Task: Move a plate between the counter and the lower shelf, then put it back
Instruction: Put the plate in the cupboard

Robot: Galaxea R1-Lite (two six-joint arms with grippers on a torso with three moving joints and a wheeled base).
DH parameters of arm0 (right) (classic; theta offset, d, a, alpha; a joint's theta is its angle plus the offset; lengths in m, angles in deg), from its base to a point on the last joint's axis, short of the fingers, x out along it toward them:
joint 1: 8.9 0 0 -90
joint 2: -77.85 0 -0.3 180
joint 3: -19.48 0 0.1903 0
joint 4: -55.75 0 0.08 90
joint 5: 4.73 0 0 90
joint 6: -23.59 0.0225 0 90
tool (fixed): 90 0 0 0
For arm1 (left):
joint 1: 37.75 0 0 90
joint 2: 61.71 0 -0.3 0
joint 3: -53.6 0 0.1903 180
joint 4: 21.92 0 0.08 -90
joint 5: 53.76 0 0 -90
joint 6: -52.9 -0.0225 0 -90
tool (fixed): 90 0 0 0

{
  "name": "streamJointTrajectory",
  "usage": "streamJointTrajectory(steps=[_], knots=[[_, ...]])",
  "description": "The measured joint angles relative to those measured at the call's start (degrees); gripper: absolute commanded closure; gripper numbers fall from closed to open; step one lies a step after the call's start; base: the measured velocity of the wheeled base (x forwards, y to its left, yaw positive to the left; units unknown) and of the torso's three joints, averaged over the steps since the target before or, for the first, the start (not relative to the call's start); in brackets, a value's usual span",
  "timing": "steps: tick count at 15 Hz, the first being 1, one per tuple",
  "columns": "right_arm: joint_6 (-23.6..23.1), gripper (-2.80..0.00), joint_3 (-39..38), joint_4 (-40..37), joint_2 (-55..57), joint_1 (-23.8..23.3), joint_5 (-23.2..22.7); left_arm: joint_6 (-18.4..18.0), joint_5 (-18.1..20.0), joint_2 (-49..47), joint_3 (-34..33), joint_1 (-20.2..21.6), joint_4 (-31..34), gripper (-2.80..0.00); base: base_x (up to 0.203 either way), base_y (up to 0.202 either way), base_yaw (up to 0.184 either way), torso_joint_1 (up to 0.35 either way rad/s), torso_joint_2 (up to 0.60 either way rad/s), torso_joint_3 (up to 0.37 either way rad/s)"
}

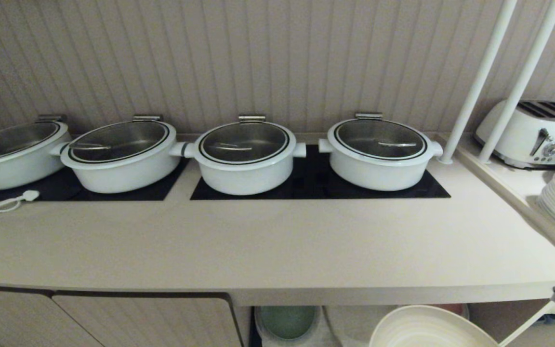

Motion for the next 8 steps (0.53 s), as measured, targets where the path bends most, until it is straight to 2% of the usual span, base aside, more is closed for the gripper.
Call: streamJointTrajectory(steps=[4, 8], knots=[[0.00, 0.00, -0.06, -0.15, -0.12, 0.00, 0.05, 0.00, 0.00, 0.00, 0.00, 0.00, 0.02, 0.00, 0.000, 0.000, 0.000, 0.000, 0.00, 0.000], [-0.11, 0.00, -0.09, -0.17, -0.10, 0.00, 0.10, 0.00, 0.00, 0.00, 0.02, 0.00, 0.00, 0.00, 0.000, 0.000, 0.000, -0.118, 0.26, 0.127]])
